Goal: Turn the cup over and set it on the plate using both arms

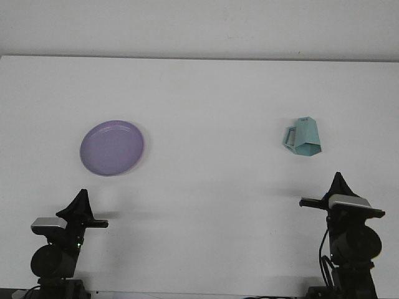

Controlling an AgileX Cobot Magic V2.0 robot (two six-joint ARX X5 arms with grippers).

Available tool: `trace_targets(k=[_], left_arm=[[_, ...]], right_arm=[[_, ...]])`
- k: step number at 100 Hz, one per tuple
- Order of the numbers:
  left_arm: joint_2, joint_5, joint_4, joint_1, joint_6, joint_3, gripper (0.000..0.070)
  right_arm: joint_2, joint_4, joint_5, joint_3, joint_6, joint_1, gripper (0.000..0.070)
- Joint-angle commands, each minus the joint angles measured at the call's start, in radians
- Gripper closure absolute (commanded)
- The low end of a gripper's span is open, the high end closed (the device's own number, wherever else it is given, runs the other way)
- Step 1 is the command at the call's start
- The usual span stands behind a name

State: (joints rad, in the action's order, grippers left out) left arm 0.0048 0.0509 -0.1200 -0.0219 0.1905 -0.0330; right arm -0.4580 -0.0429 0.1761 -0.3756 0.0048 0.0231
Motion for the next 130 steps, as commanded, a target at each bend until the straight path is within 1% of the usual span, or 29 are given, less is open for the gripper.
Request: trace_targets(k=[1, 4, 8, 10, 15, 18, 21, 23, 28, 42, 47, 63, 77, 90, 130], left_arm=[[-0.002, -0.002, -0.016, 0.001, 0.006, 0.019, 0.0688], [-0.002, -0.002, -0.016, 0.001, 0.006, 0.019, 0.0688], [-0.002, -0.002, -0.016, 0.001, 0.006, 0.019, 0.0688], [-0.002, -0.002, -0.016, 0.001, 0.006, 0.019, 0.0688], [-0.002, -0.002, -0.016, 0.001, 0.006, 0.019, 0.0688], [-0.002, -0.002, -0.016, 0.001, 0.006, 0.019, 0.0688], [-0.002, -0.002, -0.016, 0.001, 0.007, 0.019, 0.0688], [-0.002, -0.002, -0.016, 0.001, 0.008, 0.019, 0.0687], [-0.002, -0.002, -0.016, 0.001, 0.013, 0.019, 0.0687], [-0.002, -0.002, -0.016, 0.001, 0.013, 0.019, 0.0687], [-0.002, -0.002, -0.015, 0.001, 0.013, 0.019, 0.0688], [-0.002, -0.002, -0.015, 0.001, 0.013, 0.019, 0.0688], [-0.002, -0.002, -0.015, 0.001, 0.013, 0.019, 0.0688], [-0.002, -0.002, -0.015, 0.001, 0.013, 0.019, 0.0688], [-0.002, -0.002, -0.016, 0.001, 0.009, 0.019, 0.0688]], right_arm=[[-0.085, -0.040, 0.006, -0.008, -0.127, -0.010, 0.0682], [-0.127, -0.068, 0.006, -0.008, -0.138, -0.014, 0.0651], [-0.183, -0.102, 0.006, -0.008, -0.145, -0.022, 0.0574], [-0.211, -0.123, 0.006, -0.008, -0.149, -0.027, 0.0521], [-0.281, -0.179, 0.004, -0.008, -0.167, -0.040, 0.0365], [-0.324, -0.214, 0.004, -0.008, -0.179, -0.048, 0.0286], [-0.365, -0.251, 0.001, -0.008, -0.193, -0.057, 0.0238], [-0.394, -0.274, -0.004, -0.008, -0.204, -0.062, 0.0226], [-0.463, -0.330, -0.028, -0.008, -0.236, -0.077, 0.0225], [-0.643, -0.465, -0.127, -0.008, -0.317, -0.126, 0.0224], [-0.701, -0.523, -0.153, -0.008, -0.325, -0.139, 0.0224], [-0.872, -0.723, -0.207, -0.015, -0.349, -0.182, 0.0226], [-1.007, -0.750, -0.217, -0.074, -0.349, -0.209, 0.0226], [-1.111, -0.750, -0.260, -0.148, -0.349, -0.220, 0.0228], [-1.343, -0.795, -0.268, -0.306, -0.351, -0.233, 0.0228]])
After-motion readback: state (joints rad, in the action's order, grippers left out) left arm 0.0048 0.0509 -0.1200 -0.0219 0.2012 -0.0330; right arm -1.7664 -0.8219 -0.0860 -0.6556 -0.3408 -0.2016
